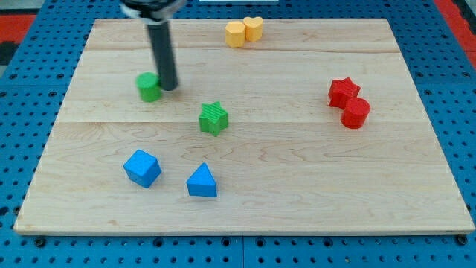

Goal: Push the green star into the green circle

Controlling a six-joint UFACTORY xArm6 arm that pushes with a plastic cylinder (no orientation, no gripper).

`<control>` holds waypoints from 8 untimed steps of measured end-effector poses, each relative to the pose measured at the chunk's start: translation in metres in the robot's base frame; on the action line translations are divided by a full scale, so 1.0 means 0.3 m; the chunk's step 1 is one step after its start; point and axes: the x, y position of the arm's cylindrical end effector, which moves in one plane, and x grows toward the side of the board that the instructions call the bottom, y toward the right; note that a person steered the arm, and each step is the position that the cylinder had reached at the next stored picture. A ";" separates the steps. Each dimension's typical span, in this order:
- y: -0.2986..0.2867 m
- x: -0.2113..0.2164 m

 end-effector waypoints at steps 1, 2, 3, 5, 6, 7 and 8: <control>0.037 -0.003; 0.400 -0.054; 0.586 0.058; 0.372 0.327; 0.138 0.296; 0.103 0.234; 0.263 0.230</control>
